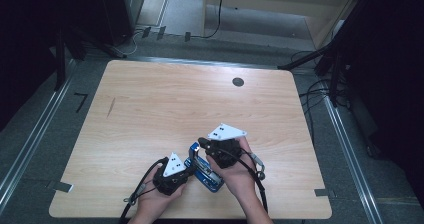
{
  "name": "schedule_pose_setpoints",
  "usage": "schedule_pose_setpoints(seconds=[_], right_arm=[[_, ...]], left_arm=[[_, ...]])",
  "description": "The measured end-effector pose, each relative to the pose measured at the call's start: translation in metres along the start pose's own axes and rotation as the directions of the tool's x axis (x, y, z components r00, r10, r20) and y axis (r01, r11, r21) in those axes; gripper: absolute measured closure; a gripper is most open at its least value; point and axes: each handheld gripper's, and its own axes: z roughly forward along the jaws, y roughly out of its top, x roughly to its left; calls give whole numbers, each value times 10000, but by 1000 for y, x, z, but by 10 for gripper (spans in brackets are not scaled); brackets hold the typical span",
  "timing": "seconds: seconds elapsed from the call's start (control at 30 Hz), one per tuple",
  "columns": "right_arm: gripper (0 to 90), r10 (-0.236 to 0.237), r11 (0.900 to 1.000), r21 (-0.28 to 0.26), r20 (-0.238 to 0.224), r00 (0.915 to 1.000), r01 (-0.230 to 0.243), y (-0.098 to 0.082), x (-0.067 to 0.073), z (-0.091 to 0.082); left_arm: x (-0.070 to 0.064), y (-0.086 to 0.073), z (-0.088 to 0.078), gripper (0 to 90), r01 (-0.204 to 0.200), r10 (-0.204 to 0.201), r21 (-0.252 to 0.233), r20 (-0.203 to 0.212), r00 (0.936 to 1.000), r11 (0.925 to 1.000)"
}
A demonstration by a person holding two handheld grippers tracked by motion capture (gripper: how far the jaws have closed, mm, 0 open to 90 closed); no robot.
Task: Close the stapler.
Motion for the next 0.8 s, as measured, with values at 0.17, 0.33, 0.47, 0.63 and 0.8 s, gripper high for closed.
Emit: schedule_pose_setpoints(seconds=[0.17, 0.33, 0.47, 0.63, 0.8], right_arm=[[900, -16, 10000, -76, -19, 10000, 16, 8, 1, 2], [900, -116, 9998, -190, -38, 9999, 115, 16, 3, 2], [900, -231, 9995, -224, -80, 9997, 229, 20, 7, 2], [900, -351, 9989, -300, -120, 9993, 348, 24, 10, 1], [900, -460, 9987, -239, -199, 9987, 455, 26, 13, 3]], left_arm=[[0, 0, 0, 900, -19, 19, 23, -42, 10000, 10000], [0, 0, 0, 900, -58, 58, 29, -54, 10000, 10000], [0, 0, 0, 900, -52, 52, 24, -51, 10000, 10000], [0, 0, 0, 900, -53, 53, 13, -56, 10000, 10000], [0, 0, 0, 900, -61, 61, 10, -60, 10000, 10000]])
